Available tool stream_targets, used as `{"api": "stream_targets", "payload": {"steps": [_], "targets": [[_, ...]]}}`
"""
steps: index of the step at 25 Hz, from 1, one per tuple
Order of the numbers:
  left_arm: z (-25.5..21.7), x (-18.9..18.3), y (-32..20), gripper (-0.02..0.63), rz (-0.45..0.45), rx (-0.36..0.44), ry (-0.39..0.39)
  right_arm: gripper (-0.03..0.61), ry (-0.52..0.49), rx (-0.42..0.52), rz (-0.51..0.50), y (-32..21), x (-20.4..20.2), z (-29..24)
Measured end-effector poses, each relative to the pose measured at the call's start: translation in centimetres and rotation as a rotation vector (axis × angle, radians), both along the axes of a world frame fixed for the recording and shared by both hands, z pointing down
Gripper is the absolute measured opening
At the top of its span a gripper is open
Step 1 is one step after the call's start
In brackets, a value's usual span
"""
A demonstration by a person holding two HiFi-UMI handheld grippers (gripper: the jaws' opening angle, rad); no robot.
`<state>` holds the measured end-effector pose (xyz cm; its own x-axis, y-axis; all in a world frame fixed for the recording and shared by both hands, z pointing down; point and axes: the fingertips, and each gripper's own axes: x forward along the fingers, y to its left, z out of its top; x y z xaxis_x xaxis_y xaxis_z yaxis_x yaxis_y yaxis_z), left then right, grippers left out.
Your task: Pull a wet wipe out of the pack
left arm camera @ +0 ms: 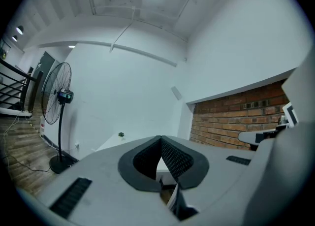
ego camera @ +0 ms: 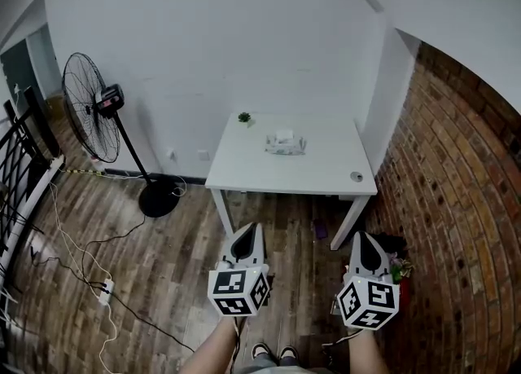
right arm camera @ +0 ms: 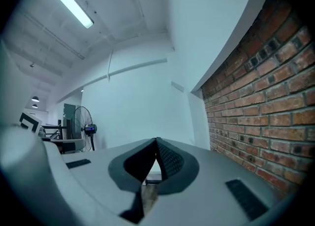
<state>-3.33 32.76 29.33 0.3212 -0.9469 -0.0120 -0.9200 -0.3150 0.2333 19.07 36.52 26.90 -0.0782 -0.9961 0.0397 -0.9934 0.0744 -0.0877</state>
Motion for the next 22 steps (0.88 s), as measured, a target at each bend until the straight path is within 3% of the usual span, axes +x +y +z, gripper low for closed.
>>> {"api": "stream_targets", "payload": {"steps": [8, 11, 22], "targets": [[0.1, -0.2, -0.1, 0.011, 0.001, -0.002, 0.006, 0.002, -0.007, 0.048, -0.042, 0.3, -0.6, -0.8], [0.0, -0.3, -0.2, 0.011, 0.004, 0.002, 0.003, 0.058, 0.002, 0.05, -0.048, 0.2, -1.0, -1.0], [-0.4, -1.7, -1.4, 0.011, 0.009, 0.015, -0.005, 0.176, 0.01, 0.044, -0.016, -0.5, -1.7, -0.8]]}}
